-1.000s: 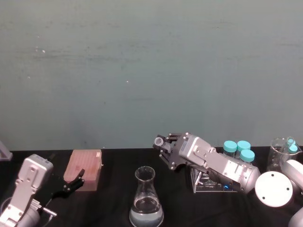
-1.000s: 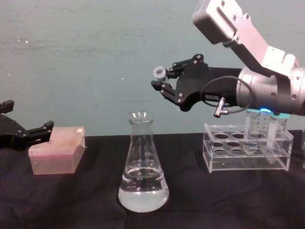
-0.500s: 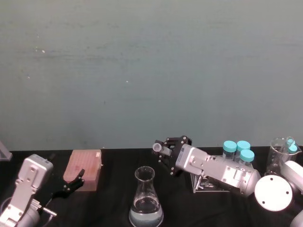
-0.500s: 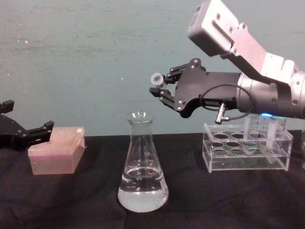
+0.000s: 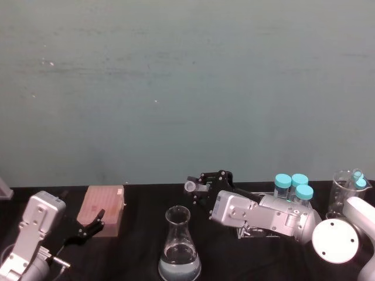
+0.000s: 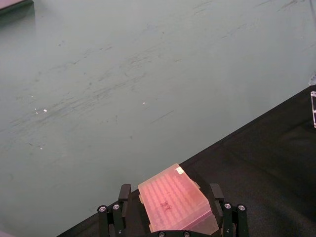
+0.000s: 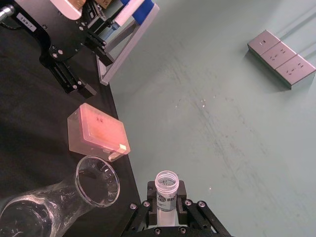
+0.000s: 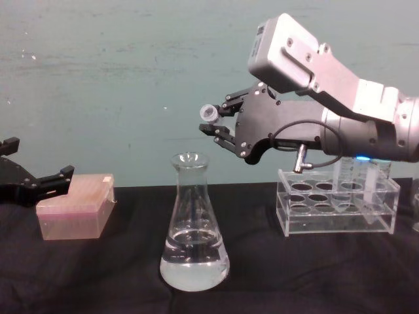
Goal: Pour the liquid from the test tube into the beaker using one hand.
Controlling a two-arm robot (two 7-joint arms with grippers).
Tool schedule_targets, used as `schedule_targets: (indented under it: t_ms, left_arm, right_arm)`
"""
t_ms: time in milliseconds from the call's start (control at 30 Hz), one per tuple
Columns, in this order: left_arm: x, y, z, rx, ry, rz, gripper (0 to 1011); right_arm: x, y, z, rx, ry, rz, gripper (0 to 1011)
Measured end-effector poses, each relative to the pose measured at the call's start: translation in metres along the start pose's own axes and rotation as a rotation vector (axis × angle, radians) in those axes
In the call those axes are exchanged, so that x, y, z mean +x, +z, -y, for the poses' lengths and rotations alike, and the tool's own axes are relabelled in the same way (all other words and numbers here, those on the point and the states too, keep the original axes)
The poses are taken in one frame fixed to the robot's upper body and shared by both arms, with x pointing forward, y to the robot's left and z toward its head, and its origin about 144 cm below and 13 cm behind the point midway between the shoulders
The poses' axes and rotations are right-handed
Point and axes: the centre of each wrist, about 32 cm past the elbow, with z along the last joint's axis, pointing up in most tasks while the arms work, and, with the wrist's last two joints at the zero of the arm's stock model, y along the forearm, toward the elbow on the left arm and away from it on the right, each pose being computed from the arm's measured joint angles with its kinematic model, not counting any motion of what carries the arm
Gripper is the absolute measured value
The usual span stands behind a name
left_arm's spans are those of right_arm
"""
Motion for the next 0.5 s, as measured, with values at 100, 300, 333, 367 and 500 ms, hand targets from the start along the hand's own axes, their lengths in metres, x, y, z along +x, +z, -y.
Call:
schedule_targets:
  t_ms: [100, 300, 333, 367, 500]
  left_arm:
    - [0.0000, 0.0000, 0.0000, 0.000, 0.000, 0.000, 1000]
    - [0.0000, 0.0000, 0.0000, 0.000, 0.000, 0.000, 1000]
    - [0.0000, 0.0000, 0.0000, 0.000, 0.000, 0.000, 1000]
    - [0.0000, 0.0000, 0.0000, 0.000, 0.000, 0.000, 1000]
    - [0.0000, 0.0000, 0.0000, 0.000, 0.000, 0.000, 1000]
  right_arm:
    - [0.0005, 0.0007, -0.0007, 0.002, 0.002, 0.020, 222]
    - [0.0014, 0.0015, -0.0021, 0.004, 0.009, 0.056, 221]
    - [0.0014, 0.0015, -0.0022, 0.004, 0.011, 0.061, 221]
    - [0.0013, 0.0016, -0.0024, 0.004, 0.015, 0.068, 221]
    - [0.0008, 0.0019, -0.0027, 0.005, 0.024, 0.084, 221]
